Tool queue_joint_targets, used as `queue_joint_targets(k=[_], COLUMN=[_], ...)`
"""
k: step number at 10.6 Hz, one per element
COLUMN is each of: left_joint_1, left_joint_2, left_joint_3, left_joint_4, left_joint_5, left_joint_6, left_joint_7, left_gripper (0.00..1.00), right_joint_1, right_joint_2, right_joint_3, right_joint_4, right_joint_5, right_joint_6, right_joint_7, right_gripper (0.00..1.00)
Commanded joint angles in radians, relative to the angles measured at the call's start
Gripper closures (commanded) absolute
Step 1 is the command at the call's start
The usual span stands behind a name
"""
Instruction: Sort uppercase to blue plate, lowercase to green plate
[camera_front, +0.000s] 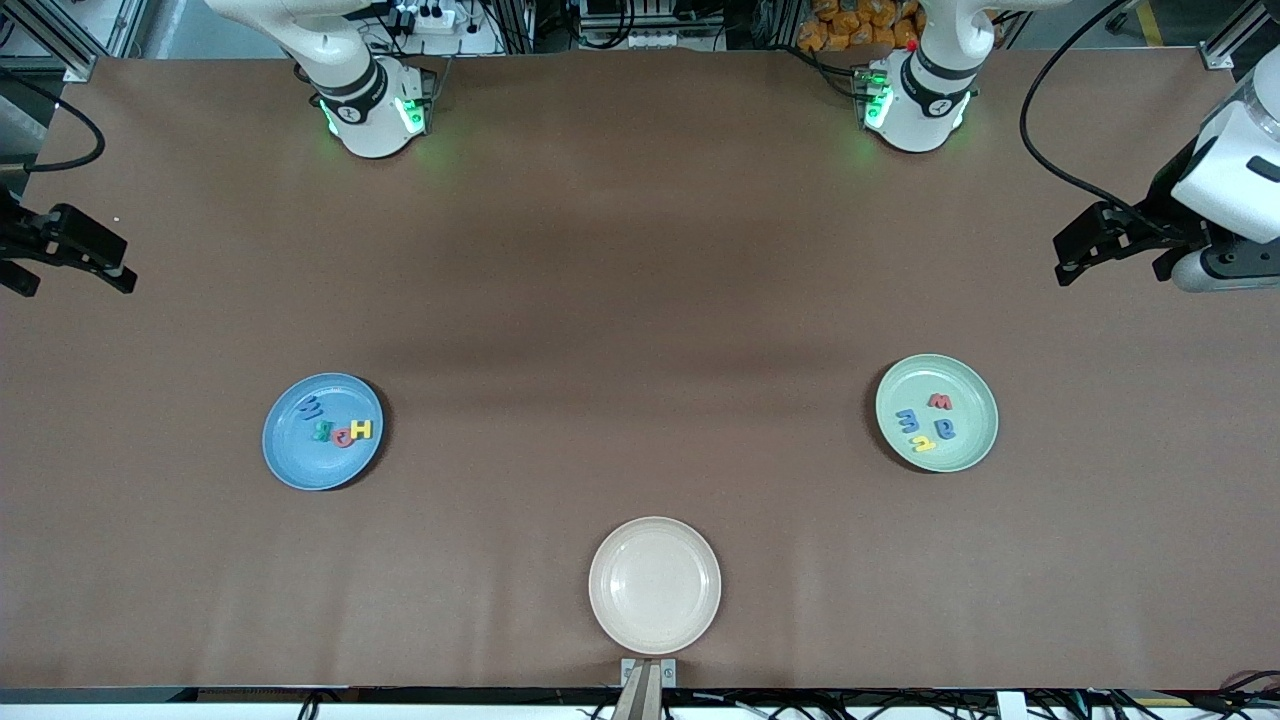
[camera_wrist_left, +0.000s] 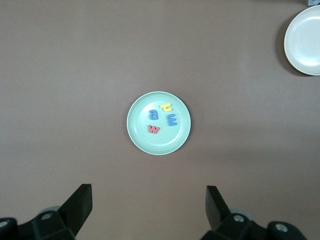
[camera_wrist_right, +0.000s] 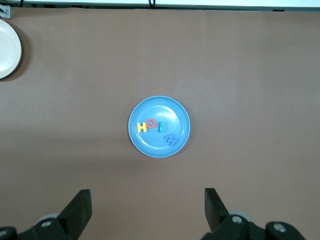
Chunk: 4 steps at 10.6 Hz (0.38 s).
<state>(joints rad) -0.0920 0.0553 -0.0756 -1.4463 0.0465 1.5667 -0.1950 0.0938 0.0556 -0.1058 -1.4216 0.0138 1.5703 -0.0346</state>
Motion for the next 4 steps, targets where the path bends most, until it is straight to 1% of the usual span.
queue_joint_targets(k=[1, 4], left_joint_1=[0.003, 0.006], left_joint_2=[0.0, -0.005], left_joint_3=[0.005, 0.005], left_joint_4=[0.014, 0.014], left_joint_5=[-0.017, -0.019], left_joint_6=[-0.008, -0.008], left_joint_7=[0.023, 0.023], left_gripper=[0.0, 0.0], right_joint_1=[0.006, 0.006], right_joint_2=[-0.013, -0.013], right_joint_3=[0.005, 0.003], right_joint_4=[0.0, -0.002], right_joint_5=[-0.02, -0.023], right_joint_6=[-0.013, -0.019], right_joint_7=[0.021, 0.015], right_gripper=[0.0, 0.0])
